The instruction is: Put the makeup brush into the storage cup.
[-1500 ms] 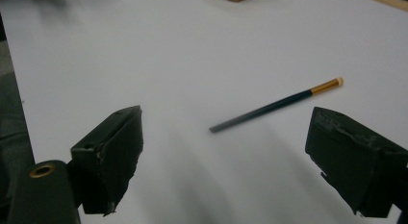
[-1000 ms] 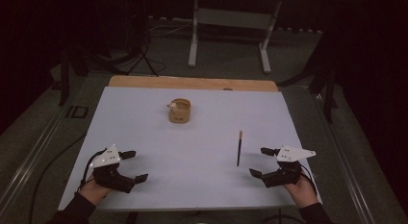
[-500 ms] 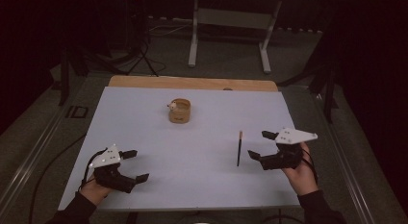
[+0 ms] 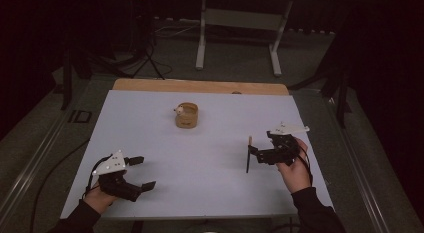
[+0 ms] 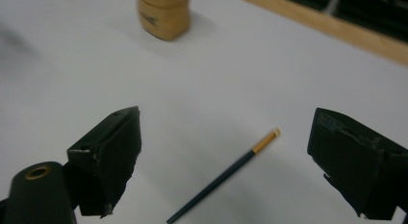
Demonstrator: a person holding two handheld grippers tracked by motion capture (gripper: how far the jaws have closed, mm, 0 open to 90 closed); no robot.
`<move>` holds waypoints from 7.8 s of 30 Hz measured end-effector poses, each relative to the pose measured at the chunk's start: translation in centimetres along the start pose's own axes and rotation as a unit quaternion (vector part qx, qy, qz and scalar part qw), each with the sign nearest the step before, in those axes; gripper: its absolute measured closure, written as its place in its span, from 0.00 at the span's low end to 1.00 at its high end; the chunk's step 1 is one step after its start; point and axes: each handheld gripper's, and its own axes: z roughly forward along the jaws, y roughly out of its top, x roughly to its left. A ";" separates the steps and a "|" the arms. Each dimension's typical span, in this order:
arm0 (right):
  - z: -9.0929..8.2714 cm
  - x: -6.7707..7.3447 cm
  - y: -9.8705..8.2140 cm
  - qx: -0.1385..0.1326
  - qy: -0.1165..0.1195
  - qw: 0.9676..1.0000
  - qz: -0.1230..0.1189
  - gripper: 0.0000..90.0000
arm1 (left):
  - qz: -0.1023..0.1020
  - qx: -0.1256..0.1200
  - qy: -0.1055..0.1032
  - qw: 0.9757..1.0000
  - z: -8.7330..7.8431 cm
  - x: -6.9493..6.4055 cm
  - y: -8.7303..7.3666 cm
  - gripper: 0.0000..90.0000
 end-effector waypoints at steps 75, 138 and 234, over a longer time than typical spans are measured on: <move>11.4 0.8 0.7 0.302 -0.193 0.888 0.287 0.85 | -0.022 -0.008 -0.002 1.000 0.3 0.3 0.2 0.04; 5.0 2.2 1.0 0.213 0.106 0.969 0.067 0.93 | -0.020 0.010 -0.005 1.000 1.1 0.2 -0.1 0.04; -0.2 2.7 -0.5 -0.054 0.068 0.981 0.175 0.93 | -0.046 -0.027 -0.058 0.997 4.6 -3.0 13.9 0.03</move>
